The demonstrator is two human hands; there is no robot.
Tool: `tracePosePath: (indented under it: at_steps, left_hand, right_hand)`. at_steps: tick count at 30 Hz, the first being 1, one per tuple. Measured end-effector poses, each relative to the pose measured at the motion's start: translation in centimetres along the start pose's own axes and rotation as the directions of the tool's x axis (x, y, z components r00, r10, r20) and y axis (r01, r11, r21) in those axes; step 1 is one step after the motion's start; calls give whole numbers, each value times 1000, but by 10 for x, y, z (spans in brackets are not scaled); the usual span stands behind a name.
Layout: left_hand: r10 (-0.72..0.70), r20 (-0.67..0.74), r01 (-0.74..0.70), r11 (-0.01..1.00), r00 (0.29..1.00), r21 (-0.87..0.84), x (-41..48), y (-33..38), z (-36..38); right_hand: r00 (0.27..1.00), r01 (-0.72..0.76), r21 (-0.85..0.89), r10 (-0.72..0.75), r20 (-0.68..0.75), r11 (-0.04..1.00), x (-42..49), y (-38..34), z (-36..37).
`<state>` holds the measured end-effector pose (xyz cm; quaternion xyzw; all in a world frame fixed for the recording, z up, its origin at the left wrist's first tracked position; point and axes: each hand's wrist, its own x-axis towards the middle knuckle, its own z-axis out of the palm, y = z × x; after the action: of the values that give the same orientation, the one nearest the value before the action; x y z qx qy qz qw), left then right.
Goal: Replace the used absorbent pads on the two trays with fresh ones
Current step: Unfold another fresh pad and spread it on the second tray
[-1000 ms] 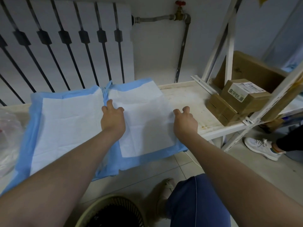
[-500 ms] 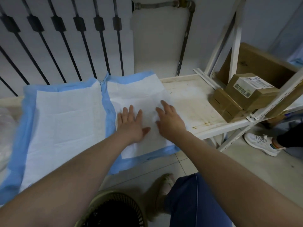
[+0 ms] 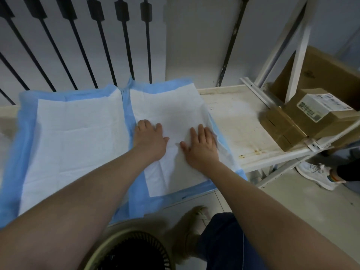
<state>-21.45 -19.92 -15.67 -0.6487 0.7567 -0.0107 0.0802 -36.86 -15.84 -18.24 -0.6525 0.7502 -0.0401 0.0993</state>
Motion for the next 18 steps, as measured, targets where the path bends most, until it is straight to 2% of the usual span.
tracePosePath:
  at_steps: [2, 4, 6, 9, 11, 13, 15, 18]
  left_hand:
    - [-42, -46, 40, 998, 998, -53, 8, 2, -6]
    - [-41, -80, 30, 991, 996, -131, 24, 0, -8]
    - [47, -26, -51, 981, 999, -190, 39, -4, -2]
    - [61, 113, -31, 967, 992, -253, 47, -4, 7]
    - [-1, 62, 20, 950, 998, -312, 52, 1, 8]
    - [-80, -48, 57, 928, 996, -369, 62, 2, 5]
    - [-104, -38, 82, 924, 994, -373, 74, -3, 4]
    - [-106, 78, 126, 933, 991, -338, 83, -6, 6]
  right_hand:
    - [995, -43, 48, 47, -92, 998, 5, -10, 2]
    - [990, 47, 42, -41, -132, 998, 17, -19, -2]
    - [988, 123, 8, -122, -90, 992, 33, -18, -3]
    - [995, -66, 74, 71, -71, 995, 51, -14, -1]
    - [983, -118, 46, 123, -134, 992, 58, -25, 3]
    - [987, 10, -10, -11, -160, 1000, 72, -37, 3]
    - [983, 131, -46, -136, -124, 990, 88, -37, 3]
    - [988, -7, 5, 8, -153, 1000, 103, -31, 6]
